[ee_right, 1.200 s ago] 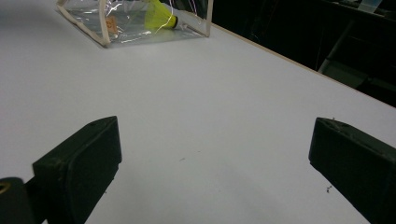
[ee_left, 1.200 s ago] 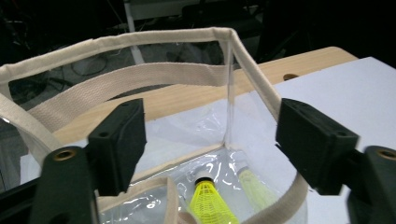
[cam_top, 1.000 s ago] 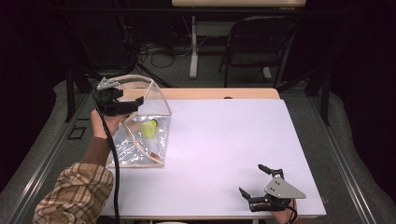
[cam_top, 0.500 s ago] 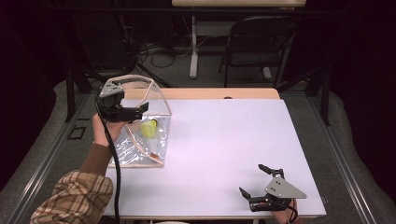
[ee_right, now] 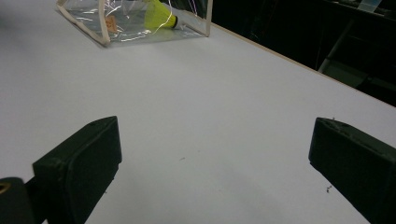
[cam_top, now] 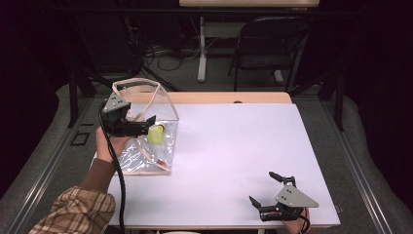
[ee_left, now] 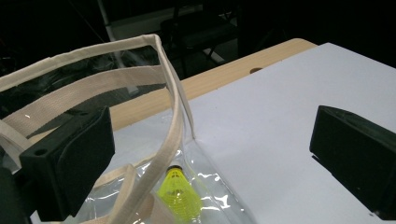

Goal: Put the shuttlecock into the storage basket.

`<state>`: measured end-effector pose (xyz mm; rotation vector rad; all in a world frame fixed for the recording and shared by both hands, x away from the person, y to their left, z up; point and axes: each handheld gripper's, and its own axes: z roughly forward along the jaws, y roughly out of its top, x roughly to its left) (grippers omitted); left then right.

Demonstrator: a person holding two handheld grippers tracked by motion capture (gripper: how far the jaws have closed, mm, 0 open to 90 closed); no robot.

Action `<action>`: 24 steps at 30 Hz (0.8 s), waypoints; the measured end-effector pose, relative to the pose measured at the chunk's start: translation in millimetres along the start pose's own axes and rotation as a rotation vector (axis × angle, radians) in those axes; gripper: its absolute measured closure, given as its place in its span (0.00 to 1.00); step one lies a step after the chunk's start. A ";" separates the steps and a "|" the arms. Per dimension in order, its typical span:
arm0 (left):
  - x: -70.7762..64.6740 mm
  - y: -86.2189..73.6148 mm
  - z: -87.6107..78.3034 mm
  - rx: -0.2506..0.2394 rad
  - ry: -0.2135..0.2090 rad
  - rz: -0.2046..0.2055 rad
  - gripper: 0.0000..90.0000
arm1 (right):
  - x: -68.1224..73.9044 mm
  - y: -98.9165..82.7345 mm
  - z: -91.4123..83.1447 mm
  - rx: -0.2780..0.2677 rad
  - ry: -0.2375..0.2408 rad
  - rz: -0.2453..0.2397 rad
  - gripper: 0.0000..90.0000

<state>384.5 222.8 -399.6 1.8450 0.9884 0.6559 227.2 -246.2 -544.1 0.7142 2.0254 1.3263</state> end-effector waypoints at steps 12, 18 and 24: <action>-10.6 -14.8 -14.5 -0.013 -0.019 0.027 0.00 | 0.4 -0.5 0.8 0.008 0.004 0.006 0.02; -16.9 -24.9 -18.8 -0.018 -0.031 0.041 0.00 | 0.7 -0.4 0.3 0.012 0.005 0.005 0.02; -20.4 -36.1 -22.2 -0.027 -0.050 0.031 0.00 | 0.5 -0.5 0.1 0.010 0.004 0.004 0.02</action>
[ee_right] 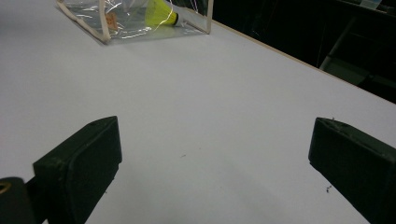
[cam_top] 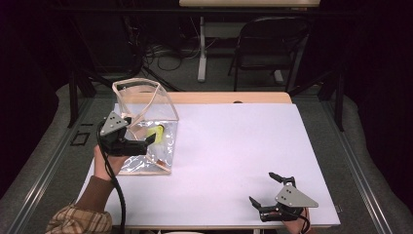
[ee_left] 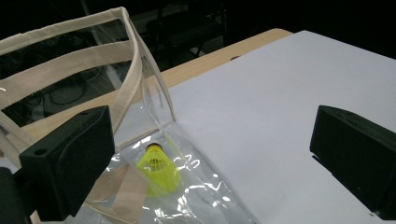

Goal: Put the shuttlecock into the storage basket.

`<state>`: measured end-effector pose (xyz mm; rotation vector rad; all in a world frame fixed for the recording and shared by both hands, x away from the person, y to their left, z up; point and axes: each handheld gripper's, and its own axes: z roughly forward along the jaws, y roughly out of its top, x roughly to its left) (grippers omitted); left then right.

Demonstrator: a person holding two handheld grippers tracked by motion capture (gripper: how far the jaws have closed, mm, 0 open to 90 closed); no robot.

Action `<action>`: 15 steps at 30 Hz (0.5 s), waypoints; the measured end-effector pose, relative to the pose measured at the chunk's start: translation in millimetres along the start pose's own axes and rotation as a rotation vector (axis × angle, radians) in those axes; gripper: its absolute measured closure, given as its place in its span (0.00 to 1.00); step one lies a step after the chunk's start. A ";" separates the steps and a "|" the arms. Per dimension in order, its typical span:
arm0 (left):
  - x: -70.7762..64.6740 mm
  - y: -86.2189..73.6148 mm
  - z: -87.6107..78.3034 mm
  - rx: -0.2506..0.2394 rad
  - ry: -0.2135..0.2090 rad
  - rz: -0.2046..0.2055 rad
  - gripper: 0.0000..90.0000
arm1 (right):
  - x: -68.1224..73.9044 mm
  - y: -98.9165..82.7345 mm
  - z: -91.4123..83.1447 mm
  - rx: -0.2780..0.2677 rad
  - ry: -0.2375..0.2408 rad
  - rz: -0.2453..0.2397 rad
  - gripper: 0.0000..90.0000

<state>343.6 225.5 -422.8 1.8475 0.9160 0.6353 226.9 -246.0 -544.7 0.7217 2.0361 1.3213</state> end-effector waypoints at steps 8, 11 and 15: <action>-3.7 -16.6 -4.7 0.000 -0.016 -0.007 0.00 | 0.1 0.0 0.3 0.002 0.001 0.000 0.02; -5.0 -21.5 -6.8 -0.005 -0.015 -0.007 0.00 | 0.0 0.1 0.4 0.004 0.000 -0.003 0.02; -6.6 -28.0 -10.1 -0.014 -0.012 -0.012 0.00 | 0.1 0.0 -0.1 0.004 0.000 -0.002 0.02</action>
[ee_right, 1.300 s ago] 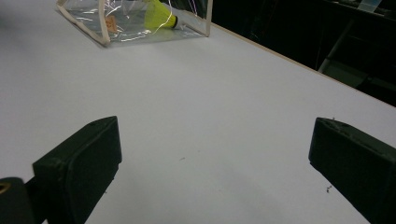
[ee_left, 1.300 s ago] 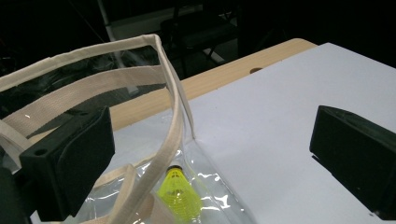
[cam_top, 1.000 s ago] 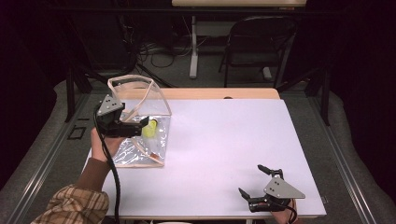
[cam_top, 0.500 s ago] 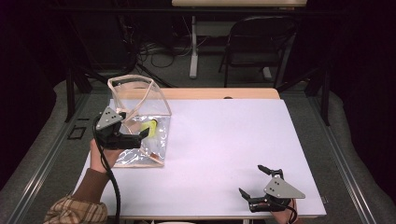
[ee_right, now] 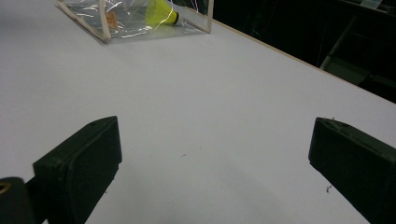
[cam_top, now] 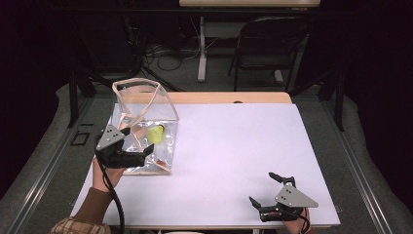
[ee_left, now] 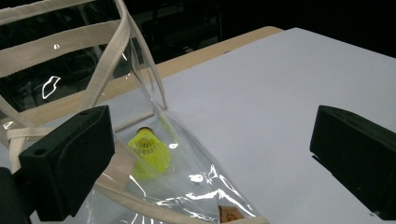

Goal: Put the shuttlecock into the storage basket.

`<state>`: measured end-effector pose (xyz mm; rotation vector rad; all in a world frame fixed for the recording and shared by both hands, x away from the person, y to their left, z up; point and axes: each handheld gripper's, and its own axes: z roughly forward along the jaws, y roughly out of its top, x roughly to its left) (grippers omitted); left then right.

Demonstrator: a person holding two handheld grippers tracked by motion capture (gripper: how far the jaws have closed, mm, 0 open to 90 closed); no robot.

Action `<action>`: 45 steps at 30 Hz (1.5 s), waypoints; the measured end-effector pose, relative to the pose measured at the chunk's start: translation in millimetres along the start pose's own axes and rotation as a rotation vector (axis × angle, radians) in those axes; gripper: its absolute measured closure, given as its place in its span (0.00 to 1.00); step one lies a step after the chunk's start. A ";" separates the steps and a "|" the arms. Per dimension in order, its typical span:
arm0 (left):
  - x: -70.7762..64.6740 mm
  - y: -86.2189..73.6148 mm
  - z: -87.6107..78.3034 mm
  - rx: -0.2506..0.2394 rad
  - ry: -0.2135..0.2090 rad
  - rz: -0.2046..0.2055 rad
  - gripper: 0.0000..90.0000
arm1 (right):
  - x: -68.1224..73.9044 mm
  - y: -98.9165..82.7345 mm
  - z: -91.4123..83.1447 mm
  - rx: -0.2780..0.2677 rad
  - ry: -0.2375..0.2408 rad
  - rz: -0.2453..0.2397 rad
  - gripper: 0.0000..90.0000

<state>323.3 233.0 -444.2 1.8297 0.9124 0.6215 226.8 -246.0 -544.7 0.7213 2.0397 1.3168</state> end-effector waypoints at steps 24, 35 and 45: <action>1.1 -54.3 -0.6 0.041 0.019 -0.039 0.00 | 0.4 -0.1 0.8 0.005 0.000 -0.006 0.02; -1.0 -78.6 0.2 0.039 0.015 -0.044 0.00 | 0.8 -0.2 1.2 0.004 0.001 -0.004 0.02; -2.1 -94.8 2.4 0.034 0.012 -0.046 0.00 | 0.8 -0.3 1.4 0.005 0.003 -0.005 0.02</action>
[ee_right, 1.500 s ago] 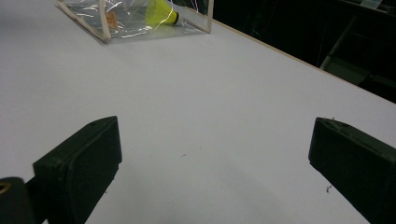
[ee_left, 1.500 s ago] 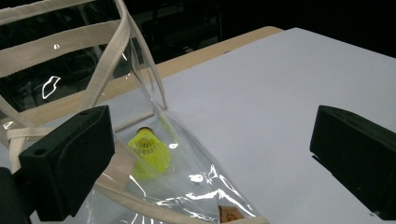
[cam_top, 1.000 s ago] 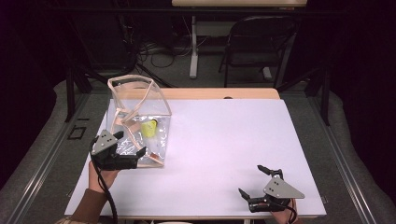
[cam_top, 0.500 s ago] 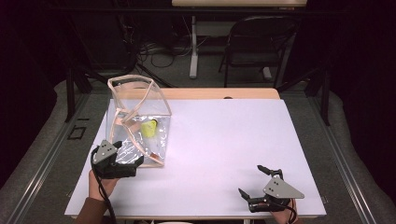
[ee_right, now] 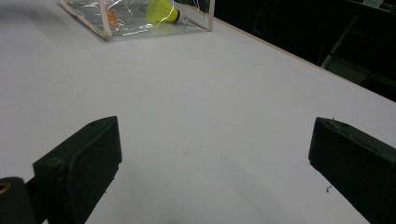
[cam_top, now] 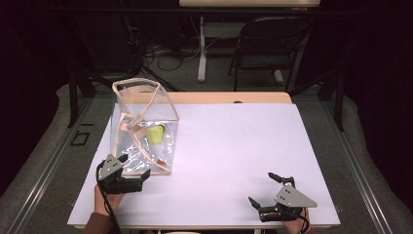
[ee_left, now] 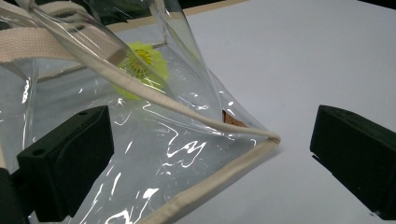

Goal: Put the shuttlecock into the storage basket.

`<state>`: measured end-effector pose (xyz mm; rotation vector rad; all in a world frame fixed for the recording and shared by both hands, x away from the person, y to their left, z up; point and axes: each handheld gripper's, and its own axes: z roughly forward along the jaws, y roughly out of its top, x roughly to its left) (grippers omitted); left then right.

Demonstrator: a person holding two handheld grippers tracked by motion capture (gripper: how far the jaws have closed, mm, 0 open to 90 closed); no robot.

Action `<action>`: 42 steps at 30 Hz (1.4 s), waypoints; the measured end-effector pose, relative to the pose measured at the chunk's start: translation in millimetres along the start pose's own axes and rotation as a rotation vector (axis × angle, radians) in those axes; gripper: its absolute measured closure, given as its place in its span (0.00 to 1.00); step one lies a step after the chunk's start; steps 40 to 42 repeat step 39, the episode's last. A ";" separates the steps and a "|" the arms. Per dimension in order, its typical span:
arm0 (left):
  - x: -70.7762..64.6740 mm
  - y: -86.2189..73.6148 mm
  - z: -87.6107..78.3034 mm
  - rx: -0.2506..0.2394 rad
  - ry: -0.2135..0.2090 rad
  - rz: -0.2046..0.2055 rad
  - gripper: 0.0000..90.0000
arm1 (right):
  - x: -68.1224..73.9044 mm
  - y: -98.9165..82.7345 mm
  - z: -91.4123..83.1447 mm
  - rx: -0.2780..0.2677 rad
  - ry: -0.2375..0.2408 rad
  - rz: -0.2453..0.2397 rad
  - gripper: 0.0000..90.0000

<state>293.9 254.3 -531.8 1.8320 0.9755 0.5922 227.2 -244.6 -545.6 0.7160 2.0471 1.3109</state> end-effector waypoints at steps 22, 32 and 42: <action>-14.8 -25.3 -1.1 -0.084 -0.044 0.099 0.00 | 0.4 0.2 0.3 0.001 0.007 -0.002 0.02; -17.4 -25.4 -1.5 -0.102 -0.058 0.117 0.00 | -1.1 -0.3 0.8 0.004 0.007 0.000 0.02; -20.0 -25.0 -0.4 -0.097 -0.065 0.136 0.00 | -1.5 -0.7 0.4 0.008 0.006 -0.002 0.02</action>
